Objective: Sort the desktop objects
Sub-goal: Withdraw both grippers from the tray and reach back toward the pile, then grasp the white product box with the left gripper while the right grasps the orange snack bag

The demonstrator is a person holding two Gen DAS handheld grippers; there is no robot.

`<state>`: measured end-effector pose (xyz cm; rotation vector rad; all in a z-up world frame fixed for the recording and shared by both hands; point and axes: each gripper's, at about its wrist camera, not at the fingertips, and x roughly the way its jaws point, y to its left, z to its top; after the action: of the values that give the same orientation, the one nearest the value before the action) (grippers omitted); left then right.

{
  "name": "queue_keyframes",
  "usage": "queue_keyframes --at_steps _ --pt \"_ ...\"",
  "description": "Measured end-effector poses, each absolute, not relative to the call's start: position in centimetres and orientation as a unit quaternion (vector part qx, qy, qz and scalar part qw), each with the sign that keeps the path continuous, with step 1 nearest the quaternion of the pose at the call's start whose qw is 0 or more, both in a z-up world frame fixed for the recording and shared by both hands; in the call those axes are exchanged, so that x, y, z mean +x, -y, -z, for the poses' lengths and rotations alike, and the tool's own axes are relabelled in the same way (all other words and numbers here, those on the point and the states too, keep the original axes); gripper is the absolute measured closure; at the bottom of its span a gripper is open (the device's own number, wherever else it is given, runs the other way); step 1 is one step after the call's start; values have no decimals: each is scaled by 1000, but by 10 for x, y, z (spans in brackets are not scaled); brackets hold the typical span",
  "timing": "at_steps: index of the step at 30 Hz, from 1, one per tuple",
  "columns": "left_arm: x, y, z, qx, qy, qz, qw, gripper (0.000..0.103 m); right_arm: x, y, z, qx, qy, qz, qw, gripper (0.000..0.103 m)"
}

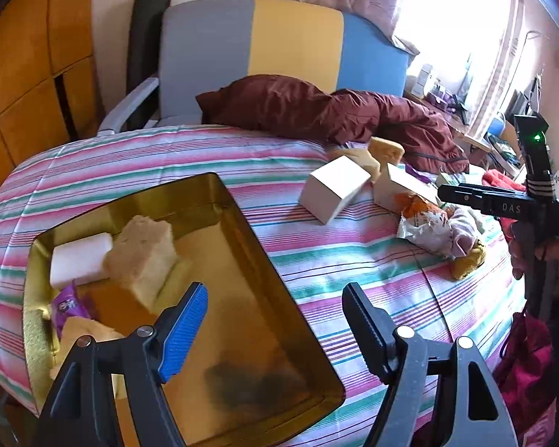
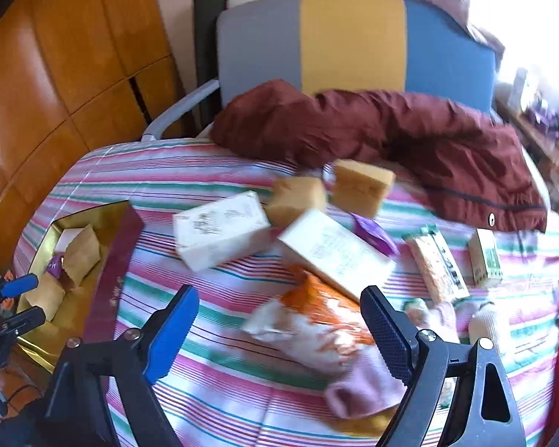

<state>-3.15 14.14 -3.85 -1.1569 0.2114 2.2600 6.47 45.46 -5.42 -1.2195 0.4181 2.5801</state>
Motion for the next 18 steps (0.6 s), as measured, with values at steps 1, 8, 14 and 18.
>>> queue_keyframes --at_steps 1,8,14,18 --pt "-32 -143 39 -434 -82 -848 294 27 66 -460 58 -421 -147 -885 131 14" --pt "-44 -174 40 -432 -131 -831 324 27 52 -453 74 -451 -102 -880 108 12" --pt "-64 -203 39 -436 -159 -814 350 27 36 -444 99 -501 -15 -858 113 9" --pt "-76 -222 42 -435 -178 -807 358 27 33 -443 114 -520 7 -846 116 10"
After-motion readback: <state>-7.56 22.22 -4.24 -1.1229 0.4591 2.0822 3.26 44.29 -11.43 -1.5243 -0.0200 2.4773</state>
